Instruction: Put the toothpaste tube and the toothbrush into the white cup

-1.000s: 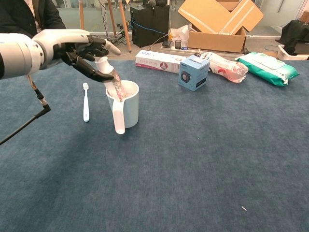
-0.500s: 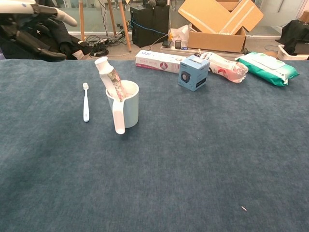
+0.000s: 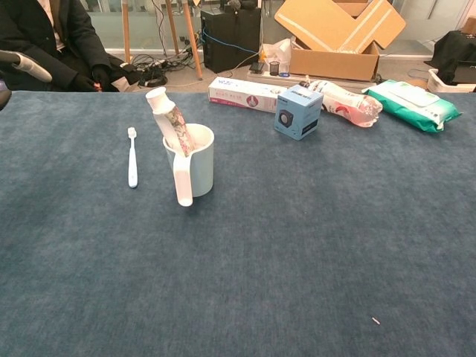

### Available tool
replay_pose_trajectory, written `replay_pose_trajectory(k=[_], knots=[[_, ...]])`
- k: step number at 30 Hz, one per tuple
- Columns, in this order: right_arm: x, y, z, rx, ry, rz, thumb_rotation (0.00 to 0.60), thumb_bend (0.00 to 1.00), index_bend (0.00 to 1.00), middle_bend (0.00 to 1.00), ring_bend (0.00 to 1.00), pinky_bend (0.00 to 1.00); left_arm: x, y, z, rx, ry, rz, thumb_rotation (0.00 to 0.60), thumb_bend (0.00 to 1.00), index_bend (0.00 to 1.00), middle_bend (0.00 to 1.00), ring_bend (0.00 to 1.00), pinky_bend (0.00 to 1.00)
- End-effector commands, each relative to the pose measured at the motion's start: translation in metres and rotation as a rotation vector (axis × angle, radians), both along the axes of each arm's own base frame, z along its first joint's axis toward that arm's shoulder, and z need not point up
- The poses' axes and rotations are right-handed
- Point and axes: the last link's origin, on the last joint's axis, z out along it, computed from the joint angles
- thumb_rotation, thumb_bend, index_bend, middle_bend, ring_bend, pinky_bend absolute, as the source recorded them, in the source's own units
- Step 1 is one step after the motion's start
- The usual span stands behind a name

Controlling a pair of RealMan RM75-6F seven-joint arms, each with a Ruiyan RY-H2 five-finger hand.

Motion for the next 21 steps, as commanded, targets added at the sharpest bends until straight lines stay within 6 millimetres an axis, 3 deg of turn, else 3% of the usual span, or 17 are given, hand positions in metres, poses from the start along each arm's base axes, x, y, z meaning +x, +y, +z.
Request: replay_pose_trajectory(k=[1,8,21], knots=[[0.0,0.0,0.0,-0.002,-0.001,-0.001,0.6,0.01,0.01,0.14,0.09,0.4,-0.008,0.008,-0.006,-0.035,0.025,0.015,0.6,0.75,0.14,0.0,0.0,0.0],[-0.001,-0.001,0.003,-0.003,-0.009,-0.006,0.6,0.01,0.01,0.14,0.09,0.4,-0.016,0.022,-0.031,-0.103,0.086,0.023,0.6,0.84,0.14,0.0,0.0,0.0],[-0.002,-0.001,0.005,0.001,-0.017,-0.002,0.6,0.01,0.01,0.14,0.09,0.4,-0.019,0.028,-0.072,-0.183,0.11,0.015,0.6,0.86,0.13,0.0,0.0,0.0]])
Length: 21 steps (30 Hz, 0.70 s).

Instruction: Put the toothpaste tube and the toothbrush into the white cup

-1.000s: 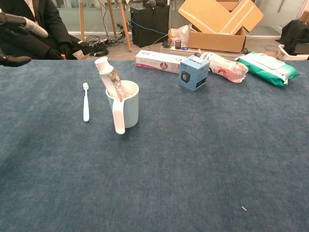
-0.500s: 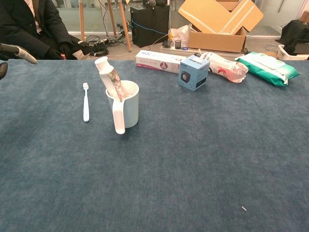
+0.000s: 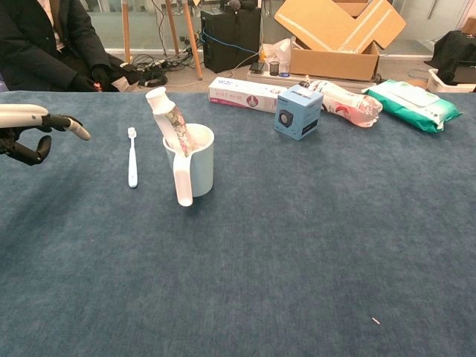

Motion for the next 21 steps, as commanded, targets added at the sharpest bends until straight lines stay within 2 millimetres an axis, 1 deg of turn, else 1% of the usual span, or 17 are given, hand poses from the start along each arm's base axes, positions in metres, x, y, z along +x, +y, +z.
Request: replay_pose_trajectory(k=[1,7,16,21], knots=[[0.0,0.0,0.0,0.001,0.0,0.001,0.6,0.01,0.01,0.14,0.09,0.4,0.0,0.001,-0.006,-0.012,0.001,-0.003,0.6,0.86,0.13,0.0,0.0,0.0],[0.001,0.001,-0.002,0.006,0.004,0.005,0.6,0.01,0.01,0.14,0.09,0.4,0.003,0.002,-0.013,-0.02,-0.014,-0.013,0.6,0.87,0.13,0.0,0.0,0.0],[0.002,0.0,-0.009,0.022,0.028,0.002,0.6,0.01,0.02,0.14,0.09,0.4,0.02,0.001,-0.025,-0.046,-0.017,-0.061,0.6,0.88,0.13,0.0,0.0,0.0],[0.003,0.001,-0.009,0.023,0.03,0.004,0.6,0.01,0.02,0.14,0.09,0.4,0.028,0.003,-0.035,-0.065,-0.022,-0.064,0.6,0.88,0.13,0.0,0.0,0.0]])
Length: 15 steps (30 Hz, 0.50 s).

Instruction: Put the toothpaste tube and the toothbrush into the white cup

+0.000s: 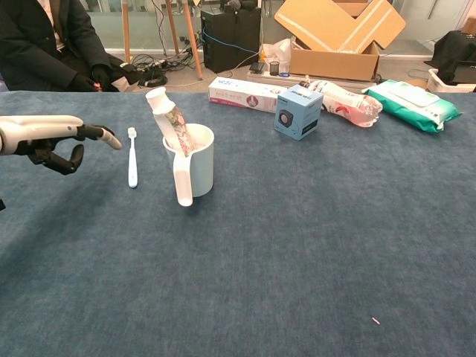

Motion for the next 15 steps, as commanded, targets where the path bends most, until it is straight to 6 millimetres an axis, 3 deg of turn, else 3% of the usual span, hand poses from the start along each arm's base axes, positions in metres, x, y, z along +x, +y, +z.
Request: replay_pose_trajectory(k=[1,15], knots=[[0.0,0.001,0.001,-0.003,-0.002,0.003,0.6,0.01,0.02,0.14,0.09,0.4,0.004,0.001,-0.006,-0.011,0.003,-0.006,0.6,0.88,0.13,0.0,0.0,0.0],[-0.001,0.001,0.005,-0.008,-0.017,0.003,0.6,0.01,0.02,0.14,0.09,0.4,0.013,0.003,-0.024,-0.039,0.026,-0.019,0.6,0.88,0.13,0.0,0.0,0.0]])
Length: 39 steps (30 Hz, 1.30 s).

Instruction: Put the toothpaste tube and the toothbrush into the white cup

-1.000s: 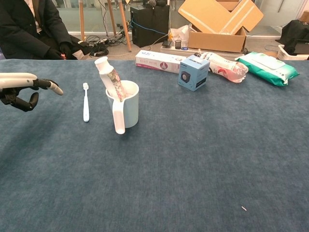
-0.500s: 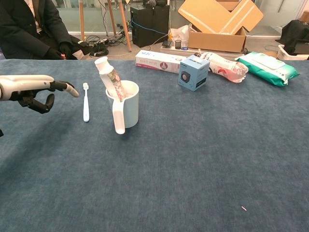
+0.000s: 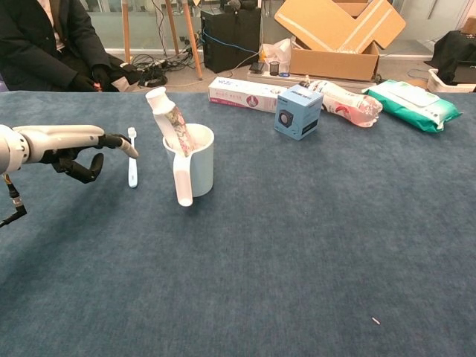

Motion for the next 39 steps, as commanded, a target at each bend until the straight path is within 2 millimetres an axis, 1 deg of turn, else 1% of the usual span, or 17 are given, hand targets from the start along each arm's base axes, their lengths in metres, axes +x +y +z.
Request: replay_pose_trajectory(k=[1,8,16,26,39], knots=[[0.0,0.0,0.0,0.001,0.002,0.001,0.6,0.01,0.02,0.14,0.09,0.4,0.001,-0.001,-0.003,-0.008,0.011,-0.004,0.6,0.88,0.13,0.0,0.0,0.0],[0.0,0.0,-0.001,0.004,0.004,0.001,0.6,0.01,0.02,0.14,0.09,0.4,-0.001,-0.003,-0.006,-0.023,0.047,-0.008,0.6,0.88,0.13,0.0,0.0,0.0],[0.001,0.001,-0.003,0.01,0.009,0.005,0.6,0.01,0.02,0.14,0.09,0.4,0.006,-0.007,-0.006,-0.025,0.057,-0.032,0.6,0.88,0.13,0.0,0.0,0.0],[0.001,0.0,-0.003,0.011,0.009,0.002,0.6,0.01,0.02,0.14,0.09,0.4,0.004,-0.012,-0.011,-0.048,0.083,-0.035,0.6,0.88,0.13,0.0,0.0,0.0],[0.001,0.0,-0.002,0.008,0.006,0.002,0.6,0.01,0.02,0.14,0.09,0.4,0.0,-0.014,-0.019,-0.062,0.09,-0.031,0.6,0.88,0.13,0.0,0.0,0.0]])
